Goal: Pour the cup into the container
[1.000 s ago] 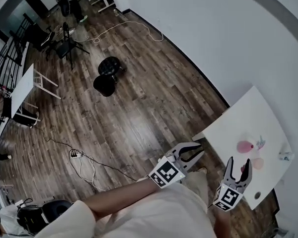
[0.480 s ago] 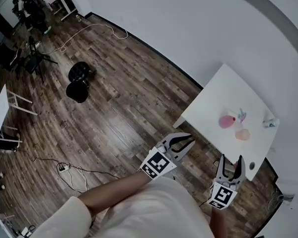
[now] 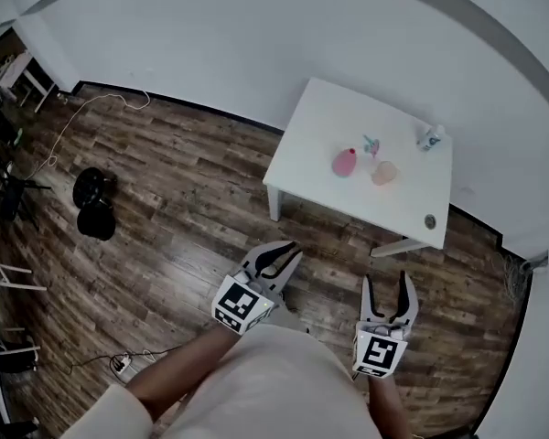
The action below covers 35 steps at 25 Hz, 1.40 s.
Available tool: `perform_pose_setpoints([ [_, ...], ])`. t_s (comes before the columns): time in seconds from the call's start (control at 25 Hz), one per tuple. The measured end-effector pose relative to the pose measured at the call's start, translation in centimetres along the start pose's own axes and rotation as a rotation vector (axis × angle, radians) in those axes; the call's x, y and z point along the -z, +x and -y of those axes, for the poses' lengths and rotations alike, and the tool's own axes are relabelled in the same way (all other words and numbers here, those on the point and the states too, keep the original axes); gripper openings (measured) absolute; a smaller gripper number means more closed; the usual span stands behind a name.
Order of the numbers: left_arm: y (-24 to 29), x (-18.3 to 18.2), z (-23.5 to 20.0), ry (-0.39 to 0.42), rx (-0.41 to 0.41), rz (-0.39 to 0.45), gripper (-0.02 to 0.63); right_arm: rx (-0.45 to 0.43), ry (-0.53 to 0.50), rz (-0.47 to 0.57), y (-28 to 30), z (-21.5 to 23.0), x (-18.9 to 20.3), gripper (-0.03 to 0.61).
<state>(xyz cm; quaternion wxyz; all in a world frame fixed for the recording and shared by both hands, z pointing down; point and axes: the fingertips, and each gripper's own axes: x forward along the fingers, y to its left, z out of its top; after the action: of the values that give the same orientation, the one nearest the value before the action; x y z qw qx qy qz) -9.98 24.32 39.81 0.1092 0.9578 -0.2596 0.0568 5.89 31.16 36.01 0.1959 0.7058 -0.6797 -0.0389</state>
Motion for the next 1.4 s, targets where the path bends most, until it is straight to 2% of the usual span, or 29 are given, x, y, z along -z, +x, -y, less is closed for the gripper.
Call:
perform_pose_setpoints([
  [0.16,-0.4,1.0,3.7,0.013,0.043,-0.027,0.054,0.036,0.019,-0.013,-4.3,0.9,1.5,0.298],
  [0.4,-1.5,1.0,8.3,0.077,0.124,-0.065,0.054,0.103,0.086,-0.026,-9.7,2.0,2.9,0.298],
  [0.72,-3.4,2.1,9.5,0.078,0.199,-0.093,0.054,0.140,0.101,-0.064,-12.6,-0.5,3.6,0.298],
  [1.0,-6.1,2.2,5.0,0.065,0.252,-0.098,0.054,0.171,0.099,-0.096,-11.5,-5.5,2.3,0.298],
  [1.24,-11.0,3.2,-1.7,0.054,0.272,-0.123,0.054,0.195,0.151,-0.118,-9.1,-12.0,1.1,0.298],
  [1.4,-14.8,4.9,-6.7,0.026,0.259,-0.151,0.054,0.171,0.155,-0.151,-7.4,-17.4,0.8,0.298],
])
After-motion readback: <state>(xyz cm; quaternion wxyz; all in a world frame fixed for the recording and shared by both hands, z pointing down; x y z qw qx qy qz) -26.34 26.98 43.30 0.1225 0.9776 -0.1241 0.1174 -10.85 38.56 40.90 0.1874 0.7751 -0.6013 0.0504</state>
